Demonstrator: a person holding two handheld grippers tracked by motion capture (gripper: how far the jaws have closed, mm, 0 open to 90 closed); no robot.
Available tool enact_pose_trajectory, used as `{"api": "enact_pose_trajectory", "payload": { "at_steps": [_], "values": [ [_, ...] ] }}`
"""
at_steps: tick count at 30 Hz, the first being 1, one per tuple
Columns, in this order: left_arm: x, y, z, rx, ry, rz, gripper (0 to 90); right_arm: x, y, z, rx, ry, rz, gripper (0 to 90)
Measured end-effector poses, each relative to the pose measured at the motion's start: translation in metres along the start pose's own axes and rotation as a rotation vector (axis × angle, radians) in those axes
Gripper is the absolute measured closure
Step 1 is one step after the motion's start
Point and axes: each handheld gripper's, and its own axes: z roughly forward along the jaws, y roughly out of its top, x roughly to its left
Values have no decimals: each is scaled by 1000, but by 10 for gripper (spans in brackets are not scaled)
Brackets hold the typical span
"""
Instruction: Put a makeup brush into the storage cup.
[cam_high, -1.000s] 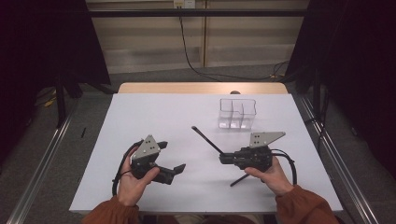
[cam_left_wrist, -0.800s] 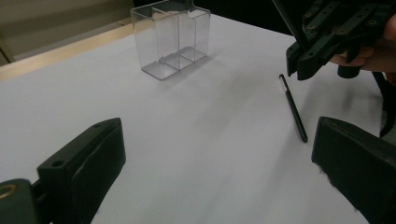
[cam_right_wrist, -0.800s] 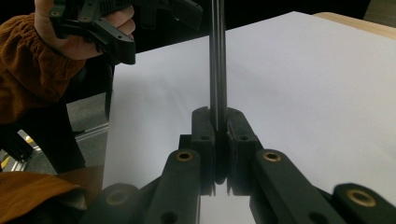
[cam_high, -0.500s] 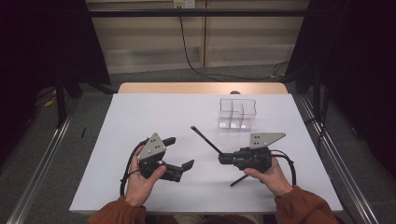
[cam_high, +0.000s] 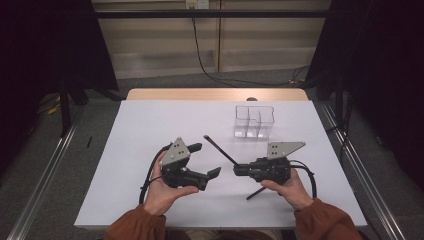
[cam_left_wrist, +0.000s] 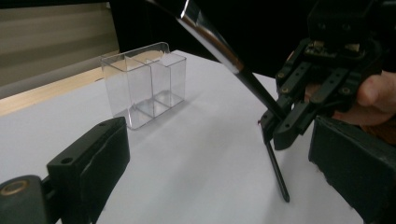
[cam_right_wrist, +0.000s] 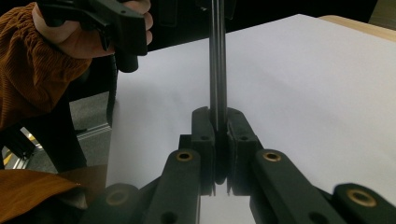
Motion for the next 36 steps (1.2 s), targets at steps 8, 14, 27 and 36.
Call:
{"api": "enact_pose_trajectory", "payload": {
  "at_steps": [8, 14, 27, 36],
  "values": [
    [-2, 9, 12, -5, -13, 23, 90, 0, 0, 0, 5, -4, -2, 838],
    [-5, 12, 19, 19, -15, 7, 122, 0, 0, 1, 3, 1, -1, 839],
    [-3, 17, 21, -13, -45, -42, 501, -2, -1, 2, 1, -9, 2, 838],
    [-2, 16, 19, -8, -50, -40, 553, -1, -3, 5, 10, -4, 1, 838]
  ]
}}
